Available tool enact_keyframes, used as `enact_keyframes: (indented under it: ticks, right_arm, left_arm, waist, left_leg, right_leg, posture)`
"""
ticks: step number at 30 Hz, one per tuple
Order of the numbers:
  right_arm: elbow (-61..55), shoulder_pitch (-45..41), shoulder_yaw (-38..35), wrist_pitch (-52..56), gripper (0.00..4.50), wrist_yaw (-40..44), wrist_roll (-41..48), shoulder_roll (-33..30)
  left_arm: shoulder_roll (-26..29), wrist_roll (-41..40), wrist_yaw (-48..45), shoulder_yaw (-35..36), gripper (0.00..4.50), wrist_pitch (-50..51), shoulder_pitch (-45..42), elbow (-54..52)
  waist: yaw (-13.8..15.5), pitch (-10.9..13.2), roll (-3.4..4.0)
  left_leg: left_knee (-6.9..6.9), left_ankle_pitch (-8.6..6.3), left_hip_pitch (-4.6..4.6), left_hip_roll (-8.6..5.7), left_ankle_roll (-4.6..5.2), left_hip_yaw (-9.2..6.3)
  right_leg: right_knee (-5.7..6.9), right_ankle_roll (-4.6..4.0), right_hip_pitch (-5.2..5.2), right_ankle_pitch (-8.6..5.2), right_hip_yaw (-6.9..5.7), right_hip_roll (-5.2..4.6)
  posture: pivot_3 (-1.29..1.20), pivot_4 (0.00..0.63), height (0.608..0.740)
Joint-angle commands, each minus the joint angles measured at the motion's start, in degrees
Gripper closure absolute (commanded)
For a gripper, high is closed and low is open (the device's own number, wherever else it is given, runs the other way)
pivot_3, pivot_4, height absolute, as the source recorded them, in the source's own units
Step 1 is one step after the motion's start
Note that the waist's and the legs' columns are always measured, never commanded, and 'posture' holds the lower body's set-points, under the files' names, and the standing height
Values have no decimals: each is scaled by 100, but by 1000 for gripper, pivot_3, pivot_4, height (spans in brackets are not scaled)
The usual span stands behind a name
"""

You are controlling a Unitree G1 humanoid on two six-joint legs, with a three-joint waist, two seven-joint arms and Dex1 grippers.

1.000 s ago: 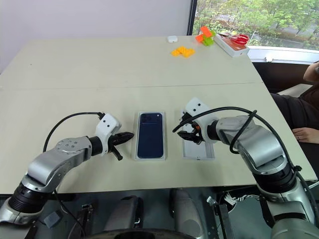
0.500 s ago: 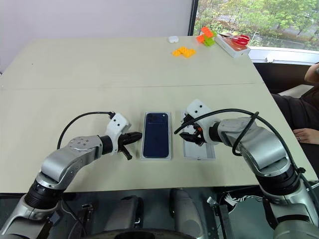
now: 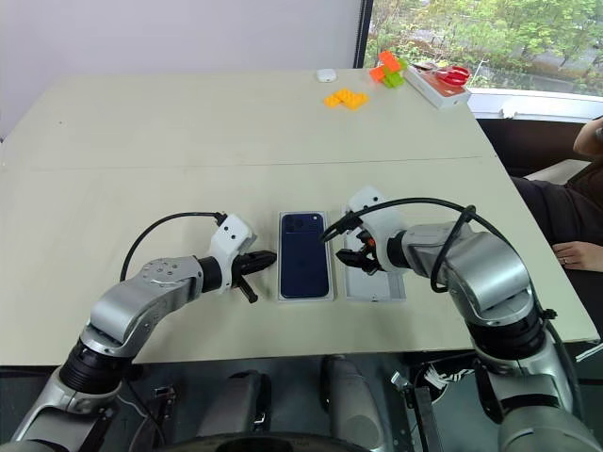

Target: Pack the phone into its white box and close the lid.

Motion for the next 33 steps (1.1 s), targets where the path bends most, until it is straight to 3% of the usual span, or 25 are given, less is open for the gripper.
enact_keyframes:
  ticks: [1,7,10,16,23,29,33]
  right_arm:
    - [82,-56,-305,74,1429,-351,127,195]
    - [347,-2,-491,74,1429,-1102,479,458]
    - [523,22,-571,74,1429,-1541,811,596]
    - [698,2,-565,74,1429,-2276,1645,558]
    - [927,57,-551,74,1429,-3215,2661,447]
    - [1217,-29,-848,74,4370,-4061,3603,517]
    - [1582,-311,-1445,74,4446,-4844,4475,691]
  left_arm:
    - [43,-68,-91,240,4453,-55,132,-228]
    - [245,-244,-391,765,4453,-317,394,-364]
    - [665,-322,-1019,984,4453,-802,665,-499]
    - [1315,-594,-2148,1096,4453,-1423,1102,-807]
    - [1498,-639,-2417,1112,4453,-1554,1190,-833]
    - [1444,-599,-2348,1130,4500,-1617,1235,-793]
    - [1473,-599,-2326,1258,4500,-1666,1272,-741]
  waist:
    - [-2,0,-1]
    - [-26,-1,1]
    - [-43,-1,1]
    - [-32,-3,4]
    - [-35,-3,4]
    - [-41,-3,3]
    - [-49,-3,4]
  left_leg:
    - [0,0,0,0,0,0]
    - [0,0,0,3,0,1]
    - [-1,0,2,3,0,1]
    - [-1,0,5,5,0,5]
    - [-1,0,1,6,0,4]
    - [-1,0,-3,7,1,5]
    - [-1,0,-6,9,1,9]
  right_leg:
    - [0,0,0,0,0,0]
    - [4,0,-1,1,2,3]
    - [6,0,-1,0,1,4]
    - [4,-1,-2,-2,4,4]
    - [-2,8,-2,-8,4,3]
    - [-2,9,0,-7,5,5]
    - [1,8,0,-6,10,7]
  posture:
    - [0,150,727]
    - [0,150,727]
    - [0,150,727]
    - [0,150,727]
    - [0,150,727]
    - [0,150,727]
    - [0,150,727]
